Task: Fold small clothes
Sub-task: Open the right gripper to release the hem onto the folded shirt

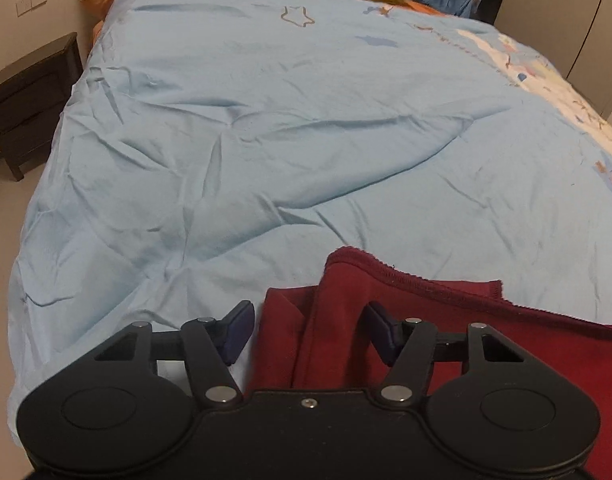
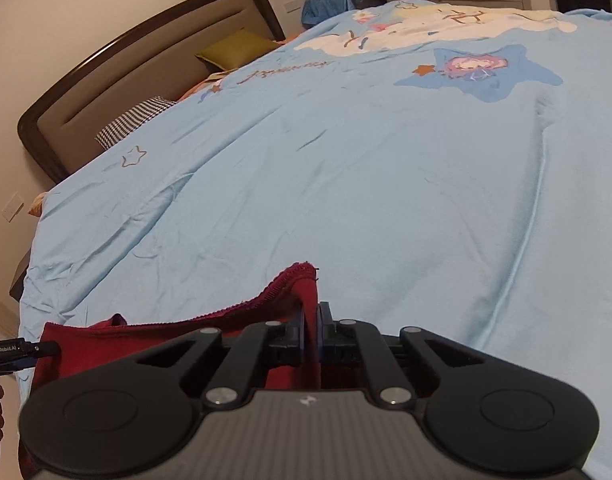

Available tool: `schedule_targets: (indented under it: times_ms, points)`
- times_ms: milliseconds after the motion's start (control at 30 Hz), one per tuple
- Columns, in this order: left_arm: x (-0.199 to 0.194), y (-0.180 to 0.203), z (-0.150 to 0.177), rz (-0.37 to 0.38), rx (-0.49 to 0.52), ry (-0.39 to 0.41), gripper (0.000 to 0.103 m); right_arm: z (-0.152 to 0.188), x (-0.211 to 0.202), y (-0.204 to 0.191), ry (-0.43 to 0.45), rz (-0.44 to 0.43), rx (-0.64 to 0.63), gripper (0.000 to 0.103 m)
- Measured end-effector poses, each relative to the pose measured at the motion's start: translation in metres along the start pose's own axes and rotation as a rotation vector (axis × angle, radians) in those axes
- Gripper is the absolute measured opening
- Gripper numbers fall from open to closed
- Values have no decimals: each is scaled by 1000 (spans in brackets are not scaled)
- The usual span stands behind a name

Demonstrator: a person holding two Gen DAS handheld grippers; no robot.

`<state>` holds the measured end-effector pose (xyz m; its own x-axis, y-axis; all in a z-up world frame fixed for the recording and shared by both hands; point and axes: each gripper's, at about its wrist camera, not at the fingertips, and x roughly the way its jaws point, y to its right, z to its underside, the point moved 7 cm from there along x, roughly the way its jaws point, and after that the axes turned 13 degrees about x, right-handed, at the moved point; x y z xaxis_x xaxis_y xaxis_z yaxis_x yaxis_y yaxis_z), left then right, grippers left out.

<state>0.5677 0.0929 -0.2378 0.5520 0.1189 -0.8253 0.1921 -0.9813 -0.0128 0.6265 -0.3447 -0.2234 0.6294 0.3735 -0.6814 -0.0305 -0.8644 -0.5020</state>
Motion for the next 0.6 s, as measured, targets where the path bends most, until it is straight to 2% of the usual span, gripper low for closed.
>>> schedule_targets:
  times_ms: [100, 133, 167, 200, 267, 333, 400, 467, 600]
  points:
    - [0, 0, 6, 16, -47, -4, 67, 3, 5, 11, -37, 1, 10, 9]
    - [-3, 0, 6, 17, -56, 4, 73, 3, 2, 13, -45, -13, 24, 10]
    - [-8, 2, 7, 15, -56, 17, 80, 1, -4, 17, -43, -31, 33, 17]
    - [-15, 5, 7, 5, -41, 31, 83, -1, -11, 19, -33, -45, 33, 30]
    - [-30, 16, 7, -26, 17, 71, 89, -3, -32, 29, -6, -29, 15, 44]
    - [-46, 33, 7, -44, 85, 118, 94, -2, -54, 40, 6, -5, -20, 50]
    - [-64, 57, 10, -43, 148, 175, 99, 2, -73, 53, 0, 19, -38, 60]
    - [-77, 87, 17, 2, 193, 212, 100, 9, -92, 64, -8, 48, -58, 63]
    - [-91, 169, 46, 213, 300, 219, 100, 20, -112, 83, -32, 68, -21, 63]
